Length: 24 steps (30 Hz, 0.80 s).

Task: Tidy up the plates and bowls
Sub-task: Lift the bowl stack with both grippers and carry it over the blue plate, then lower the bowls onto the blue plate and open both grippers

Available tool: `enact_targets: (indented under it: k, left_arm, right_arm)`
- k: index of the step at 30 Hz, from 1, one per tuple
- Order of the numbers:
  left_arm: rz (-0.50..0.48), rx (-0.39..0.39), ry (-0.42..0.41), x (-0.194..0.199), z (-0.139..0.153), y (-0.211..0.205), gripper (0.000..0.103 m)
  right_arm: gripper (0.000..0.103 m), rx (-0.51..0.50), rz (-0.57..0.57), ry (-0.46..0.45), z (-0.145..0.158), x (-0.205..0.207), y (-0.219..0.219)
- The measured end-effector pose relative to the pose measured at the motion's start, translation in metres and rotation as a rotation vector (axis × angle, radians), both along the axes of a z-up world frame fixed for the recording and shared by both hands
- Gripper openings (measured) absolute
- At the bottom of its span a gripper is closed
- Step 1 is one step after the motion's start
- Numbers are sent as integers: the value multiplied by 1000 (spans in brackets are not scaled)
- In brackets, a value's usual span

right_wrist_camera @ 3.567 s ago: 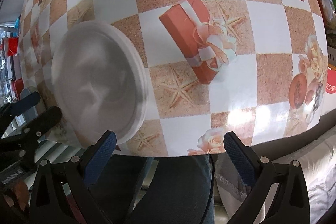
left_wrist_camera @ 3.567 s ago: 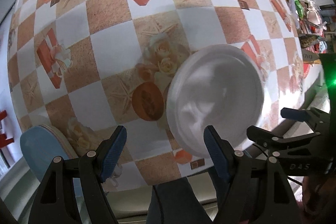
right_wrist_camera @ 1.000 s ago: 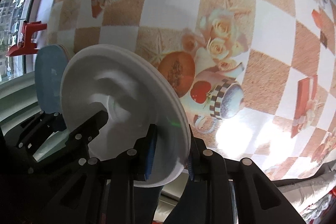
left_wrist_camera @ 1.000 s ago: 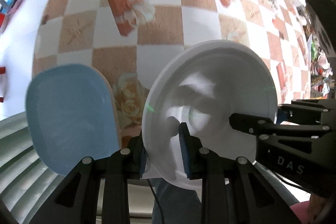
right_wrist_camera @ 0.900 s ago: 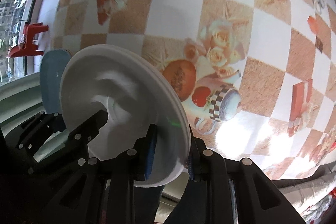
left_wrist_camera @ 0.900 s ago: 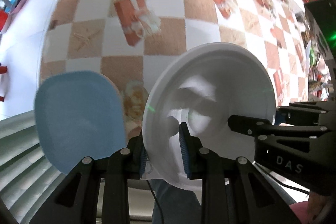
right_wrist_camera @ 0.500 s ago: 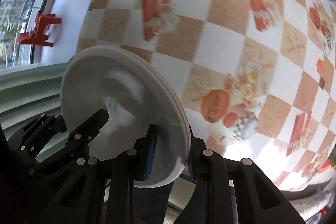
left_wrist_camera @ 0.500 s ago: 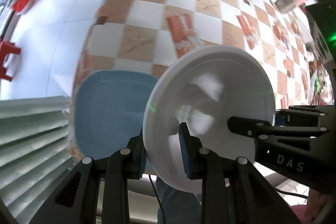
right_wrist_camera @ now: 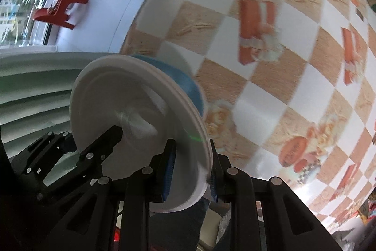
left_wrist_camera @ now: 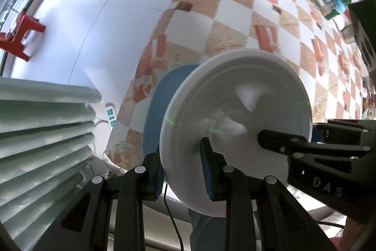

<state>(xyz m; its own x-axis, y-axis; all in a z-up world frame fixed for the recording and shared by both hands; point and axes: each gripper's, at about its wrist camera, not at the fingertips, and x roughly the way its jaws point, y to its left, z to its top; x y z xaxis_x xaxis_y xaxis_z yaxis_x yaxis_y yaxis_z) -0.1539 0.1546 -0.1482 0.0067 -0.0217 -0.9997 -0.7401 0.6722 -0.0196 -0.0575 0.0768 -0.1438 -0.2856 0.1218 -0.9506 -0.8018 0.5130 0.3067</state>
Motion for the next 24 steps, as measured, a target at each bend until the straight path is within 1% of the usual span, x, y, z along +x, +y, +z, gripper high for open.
enact_targets:
  k: [3,8,10,12,19,21,22,23,24]
  left_arm:
    - [2,6,13,-2,-8,6,29]
    - [7,-5,22,-4,-21,11,29]
    - [5,0,25,-6,-25,11,31]
    - [6,5,24,-7,-27,10,37]
    - [13,1,13,-10,-25,8,40]
    - [13,15,14,-11,-22,7,40]
    - [15,21,12,-12,-20,7,41]
    - [17,23,6,-13,-19,8,41]
    - [19,23,-2,-13,-17,8,47]
  right_arm:
    - [28,-13,17,-4,-9,-7,10]
    - [28,-33,16,12,-26,-12,21]
    - [28,-39,22,4,-24,-9,13]
    - [28,-40,29,-5,-24,-11,12]
    - [30,-41,32,11,-25,-11,7]
    - [33,-33,24,14,-23,-10,6]
    - [36,-27,22,7,-20,-9,5]
    - [48,-26,23,-10,-17,-8,4]
    - [55,-35,26,-41,-15,-6,3]
